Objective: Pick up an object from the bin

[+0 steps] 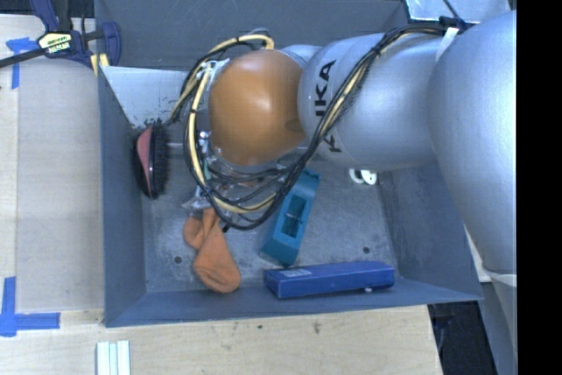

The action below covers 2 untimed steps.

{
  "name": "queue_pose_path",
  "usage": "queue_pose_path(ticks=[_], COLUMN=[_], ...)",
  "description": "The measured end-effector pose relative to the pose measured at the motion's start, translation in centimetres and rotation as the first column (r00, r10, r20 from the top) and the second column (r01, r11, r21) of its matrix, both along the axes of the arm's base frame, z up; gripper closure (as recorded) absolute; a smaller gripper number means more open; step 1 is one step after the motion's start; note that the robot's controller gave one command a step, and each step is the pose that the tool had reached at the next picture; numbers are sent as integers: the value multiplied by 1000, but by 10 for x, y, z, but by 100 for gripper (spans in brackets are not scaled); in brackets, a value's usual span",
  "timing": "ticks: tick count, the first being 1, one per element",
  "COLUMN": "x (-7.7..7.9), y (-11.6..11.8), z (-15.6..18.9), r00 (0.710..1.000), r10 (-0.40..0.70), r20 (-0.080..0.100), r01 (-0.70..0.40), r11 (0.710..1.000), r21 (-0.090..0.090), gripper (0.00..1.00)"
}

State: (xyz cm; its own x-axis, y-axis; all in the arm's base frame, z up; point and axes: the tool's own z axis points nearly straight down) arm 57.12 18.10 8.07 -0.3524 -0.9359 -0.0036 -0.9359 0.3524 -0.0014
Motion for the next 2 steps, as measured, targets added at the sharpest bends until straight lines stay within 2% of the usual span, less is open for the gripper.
queue_pose_path(ticks=[2], x=[0], y=[0], z=[10], r00=[1000], r10=[-2], r20=[0], r01=[2], r11=[1000], r21=[0], gripper=[100])
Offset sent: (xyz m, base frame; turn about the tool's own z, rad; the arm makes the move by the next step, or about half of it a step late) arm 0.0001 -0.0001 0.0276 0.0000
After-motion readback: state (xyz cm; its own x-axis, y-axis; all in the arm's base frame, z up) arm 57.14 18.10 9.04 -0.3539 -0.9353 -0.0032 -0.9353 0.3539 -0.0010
